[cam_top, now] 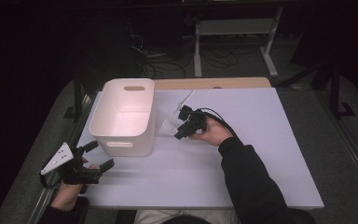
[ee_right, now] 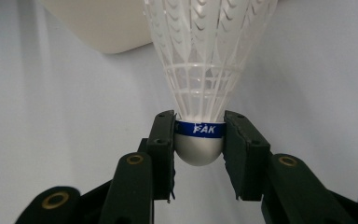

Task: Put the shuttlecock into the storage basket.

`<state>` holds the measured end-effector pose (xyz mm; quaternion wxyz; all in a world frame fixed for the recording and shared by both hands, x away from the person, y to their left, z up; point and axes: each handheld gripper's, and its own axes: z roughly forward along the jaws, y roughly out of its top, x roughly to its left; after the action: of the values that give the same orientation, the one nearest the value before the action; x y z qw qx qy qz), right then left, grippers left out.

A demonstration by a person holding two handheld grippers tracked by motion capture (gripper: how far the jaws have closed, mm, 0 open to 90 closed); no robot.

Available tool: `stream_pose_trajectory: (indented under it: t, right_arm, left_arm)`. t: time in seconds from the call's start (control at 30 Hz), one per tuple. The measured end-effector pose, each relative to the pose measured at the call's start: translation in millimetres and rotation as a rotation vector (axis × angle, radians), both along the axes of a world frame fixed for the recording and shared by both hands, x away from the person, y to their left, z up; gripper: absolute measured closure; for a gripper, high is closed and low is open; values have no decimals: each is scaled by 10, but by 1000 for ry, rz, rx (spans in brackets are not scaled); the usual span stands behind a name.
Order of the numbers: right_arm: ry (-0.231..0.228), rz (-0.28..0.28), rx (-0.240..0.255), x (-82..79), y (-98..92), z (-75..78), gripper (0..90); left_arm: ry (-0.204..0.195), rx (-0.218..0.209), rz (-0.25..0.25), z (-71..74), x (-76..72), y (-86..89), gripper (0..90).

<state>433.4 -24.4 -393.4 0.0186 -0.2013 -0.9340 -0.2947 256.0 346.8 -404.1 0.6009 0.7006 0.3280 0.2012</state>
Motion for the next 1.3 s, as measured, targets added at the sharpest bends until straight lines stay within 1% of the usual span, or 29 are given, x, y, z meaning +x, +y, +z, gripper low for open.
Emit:
stream_pose_trajectory:
  t: [0.33, 0.37, 0.5, 0.6, 0.73, 0.8, 0.93, 1.13, 1.3]
  right_arm:
    - [-8, 7, 16, -62, -31, 71, 637]
    - [-16, 11, 18, -80, -36, 92, 637]
    - [-22, 7, 36, -109, -68, 141, 637]
    - [-30, 6, 38, -130, -91, 175, 636]
    - [-27, -3, 50, -144, -121, 220, 637]
    - [-33, -7, 63, -148, -157, 261, 637]
    - [-36, -11, 69, -154, -193, 294, 637]
    - [-38, -26, 98, -170, -263, 391, 637]
    - [-46, -33, 111, -169, -297, 487, 637]
  left_arm:
    - [-1, 1, -1, 1, -1, 2, 0]
    - [-1, 1, -1, 0, -1, 0, 0]
    - [-1, 0, 0, 0, -1, 0, 0]
    - [-1, 1, 0, 0, -1, 0, 0]
    - [0, 2, 0, 0, -1, 0, 0]
    - [0, 3, 0, -1, -1, 0, 0]
    - [1, 4, 1, -1, 0, 0, 0]
    - [1, 2, 1, -1, -2, -1, 0]
    - [1, 3, 2, -1, -2, 0, 0]
